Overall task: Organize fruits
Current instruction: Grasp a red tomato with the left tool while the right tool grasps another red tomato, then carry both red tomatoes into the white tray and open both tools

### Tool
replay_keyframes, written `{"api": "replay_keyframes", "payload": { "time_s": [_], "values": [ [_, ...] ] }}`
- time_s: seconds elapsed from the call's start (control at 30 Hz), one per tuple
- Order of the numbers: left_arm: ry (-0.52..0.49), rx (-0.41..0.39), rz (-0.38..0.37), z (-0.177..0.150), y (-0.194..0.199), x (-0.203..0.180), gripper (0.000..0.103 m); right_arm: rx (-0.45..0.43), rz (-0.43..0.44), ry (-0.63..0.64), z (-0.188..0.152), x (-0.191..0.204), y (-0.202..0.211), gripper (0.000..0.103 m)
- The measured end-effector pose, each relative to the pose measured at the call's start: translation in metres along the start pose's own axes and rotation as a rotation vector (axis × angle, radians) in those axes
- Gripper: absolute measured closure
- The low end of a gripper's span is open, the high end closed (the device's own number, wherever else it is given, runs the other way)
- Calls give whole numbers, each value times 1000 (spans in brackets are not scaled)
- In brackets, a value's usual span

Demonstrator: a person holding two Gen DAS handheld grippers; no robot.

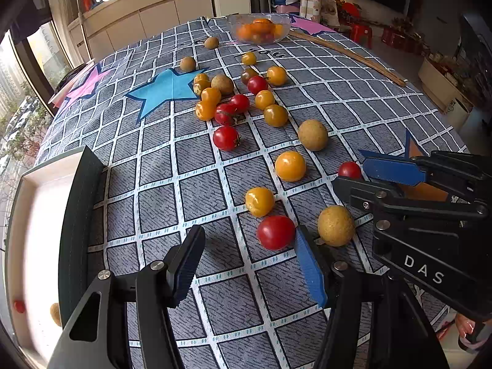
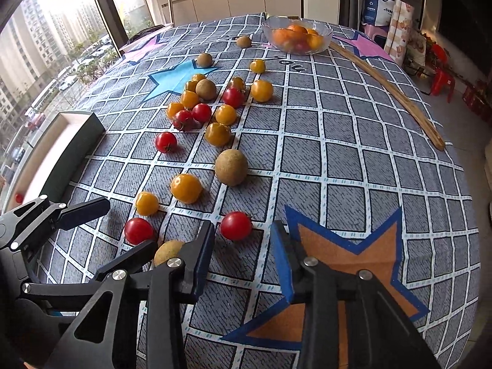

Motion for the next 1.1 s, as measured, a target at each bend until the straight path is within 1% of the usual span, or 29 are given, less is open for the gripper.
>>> {"api": "replay_keyframes", "payload": {
  "time_s": [0.03,0.07,0.1,0.13,0.17,0.2,0.3,0.63,0.73,1.1],
  "values": [
    [0,1,-3,1,0,-1,44,1,-1,5,1,1,0,70],
    [6,5,-17,1,0,-1,53,2,0,8,1,2,-1,74],
    [13,12,-35,2,0,-2,59,2,3,5,1,2,-1,79],
    [15,18,-49,2,-1,-3,69,1,8,0,1,2,-1,81],
    [11,20,-56,1,0,-5,78,-1,10,-7,1,1,-1,81],
    [3,20,-58,1,0,-7,79,-3,14,-16,0,1,0,81],
    [-7,20,-54,-2,2,-7,79,-8,37,-55,-5,-3,3,81],
    [55,7,-85,-18,30,22,79,-22,89,-134,-27,-3,25,81],
    [62,-4,-80,-22,39,30,79,-21,107,-155,-33,-1,30,81],
    [80,-48,-72,-39,70,52,79,-19,113,-160,-41,15,46,81]
  ]
}}
Point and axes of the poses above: each gripper's, at about its wrist camera, not at the fingertips, and y roughly against the way its jaws point, x to its left, z to its top, the point moved 2 cm from there along -y, roughly the way its jaws point, and after that the axes turned 13 degrees about y, right-handed, at the moved point
